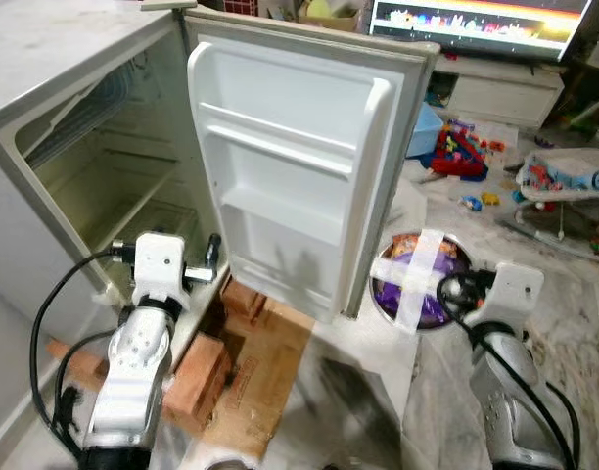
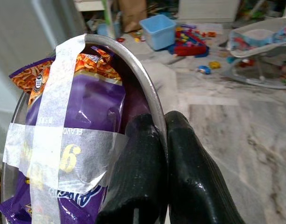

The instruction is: Restocking fridge

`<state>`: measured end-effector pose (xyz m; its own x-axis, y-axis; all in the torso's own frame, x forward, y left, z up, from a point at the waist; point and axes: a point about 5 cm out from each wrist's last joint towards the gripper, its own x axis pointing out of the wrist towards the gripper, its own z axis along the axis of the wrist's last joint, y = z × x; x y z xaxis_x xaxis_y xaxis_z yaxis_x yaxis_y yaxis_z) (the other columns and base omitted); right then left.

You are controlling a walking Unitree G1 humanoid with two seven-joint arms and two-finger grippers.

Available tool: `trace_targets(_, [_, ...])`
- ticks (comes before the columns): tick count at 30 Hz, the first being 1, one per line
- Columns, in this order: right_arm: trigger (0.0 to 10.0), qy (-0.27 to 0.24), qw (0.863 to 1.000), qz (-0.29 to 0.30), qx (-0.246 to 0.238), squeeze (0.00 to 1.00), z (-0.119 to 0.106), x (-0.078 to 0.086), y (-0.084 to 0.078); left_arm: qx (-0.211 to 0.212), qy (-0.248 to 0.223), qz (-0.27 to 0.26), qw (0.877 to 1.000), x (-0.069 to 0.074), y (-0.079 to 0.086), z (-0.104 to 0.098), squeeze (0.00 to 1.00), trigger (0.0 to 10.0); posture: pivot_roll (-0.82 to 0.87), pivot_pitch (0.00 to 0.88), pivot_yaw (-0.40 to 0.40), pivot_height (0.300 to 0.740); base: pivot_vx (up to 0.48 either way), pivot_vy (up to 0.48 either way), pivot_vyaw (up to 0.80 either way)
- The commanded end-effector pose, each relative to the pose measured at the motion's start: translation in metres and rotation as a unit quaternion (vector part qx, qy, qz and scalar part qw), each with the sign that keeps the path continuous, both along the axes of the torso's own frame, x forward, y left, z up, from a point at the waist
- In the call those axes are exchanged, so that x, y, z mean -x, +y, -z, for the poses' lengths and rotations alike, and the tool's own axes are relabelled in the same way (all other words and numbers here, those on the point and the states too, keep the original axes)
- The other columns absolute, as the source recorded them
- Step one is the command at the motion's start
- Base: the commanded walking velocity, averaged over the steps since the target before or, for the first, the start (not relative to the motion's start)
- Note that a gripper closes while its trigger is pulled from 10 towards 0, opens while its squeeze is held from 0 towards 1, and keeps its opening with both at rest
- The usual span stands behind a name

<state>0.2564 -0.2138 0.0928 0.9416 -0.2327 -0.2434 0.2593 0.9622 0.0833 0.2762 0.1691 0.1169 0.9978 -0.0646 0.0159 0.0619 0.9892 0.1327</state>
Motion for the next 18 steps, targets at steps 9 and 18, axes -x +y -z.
trace_targets(9, [10.0, -0.024, 0.998, -0.052, -0.025, 0.00, -0.007, -0.011, 0.011, 0.006, -0.003, -0.002, 1.000, -0.004, -0.004, -0.007, 0.00, 10.0, -0.01, 0.030, 0.004, 0.740, 0.000, -0.452, 0.77])
trace_targets(18, [10.0, -0.045, 0.990, -0.132, -0.024, 0.00, -0.014, -0.016, 0.029, 0.009, 0.004, -0.046, 0.999, -0.003, 0.004, -0.005, 0.00, 10.0, 0.00, 0.026, 0.000, 0.740, 0.000, -0.042, 0.79])
